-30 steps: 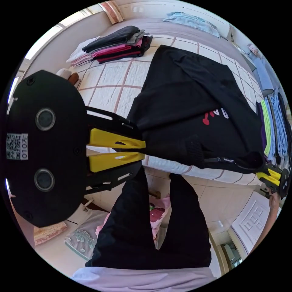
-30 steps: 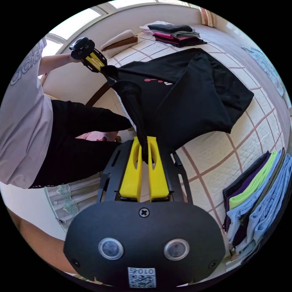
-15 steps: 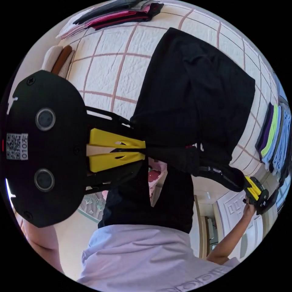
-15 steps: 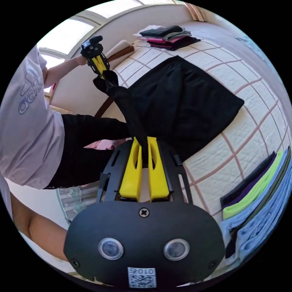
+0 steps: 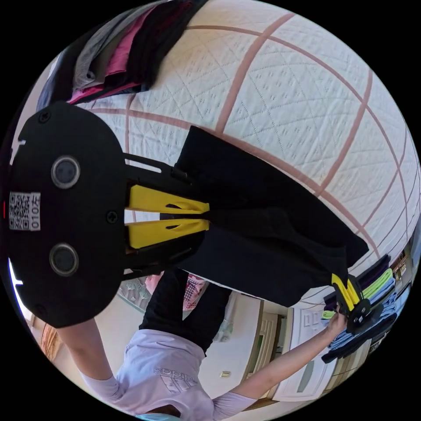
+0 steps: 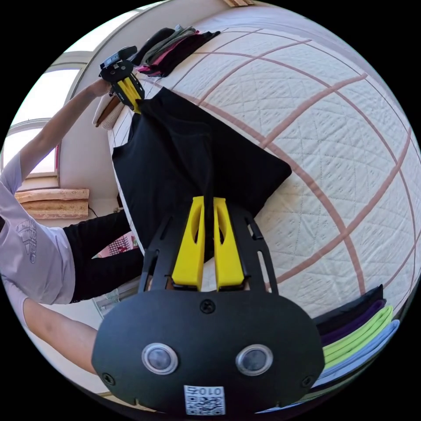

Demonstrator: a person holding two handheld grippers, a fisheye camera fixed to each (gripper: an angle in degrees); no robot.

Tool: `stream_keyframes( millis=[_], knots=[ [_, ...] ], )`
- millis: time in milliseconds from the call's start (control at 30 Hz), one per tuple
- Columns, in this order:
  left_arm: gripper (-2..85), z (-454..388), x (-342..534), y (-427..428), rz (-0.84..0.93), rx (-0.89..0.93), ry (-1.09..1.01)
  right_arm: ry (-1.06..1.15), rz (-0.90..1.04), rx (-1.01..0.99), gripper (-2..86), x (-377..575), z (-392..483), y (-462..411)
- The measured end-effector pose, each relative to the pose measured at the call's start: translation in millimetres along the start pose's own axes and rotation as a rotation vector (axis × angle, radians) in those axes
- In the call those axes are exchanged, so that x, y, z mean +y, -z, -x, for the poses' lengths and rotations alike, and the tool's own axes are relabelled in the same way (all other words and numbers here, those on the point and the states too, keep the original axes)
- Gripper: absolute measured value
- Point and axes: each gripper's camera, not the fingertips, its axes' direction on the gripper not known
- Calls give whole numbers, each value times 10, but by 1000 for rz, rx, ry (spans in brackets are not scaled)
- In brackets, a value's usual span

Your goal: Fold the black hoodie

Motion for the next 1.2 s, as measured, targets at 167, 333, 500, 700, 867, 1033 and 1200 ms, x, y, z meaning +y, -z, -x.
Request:
stream_keyframes(
  millis=[167, 333, 500, 700, 867, 1033, 1200],
  knots=[
    [28, 84, 122, 67, -72, -27, 2, -24, -66, -10, 52, 88, 18, 99],
    [75, 396, 358, -38, -136, -82, 183, -227, -214, 74, 67, 195, -83, 161],
    [85, 327, 560, 48, -327, -155, 174, -111, -359, 126, 75, 56, 326, 343],
    [36, 338, 204, -300, -283, -178, 125, -35, -98, 223, 49, -630, 666, -309],
    [25, 351, 375, -405, -390, -250, 169, -126, -162, 437, 35, -644, 943, -333],
    [77, 597, 789, -700, -514, -179, 340, -199, -178, 412, 39, -602, 922, -536],
    [114, 58, 1902, -627, -801, -384, 507, -289, -506, 449, 38, -10, 1553, -187]
  ],
)
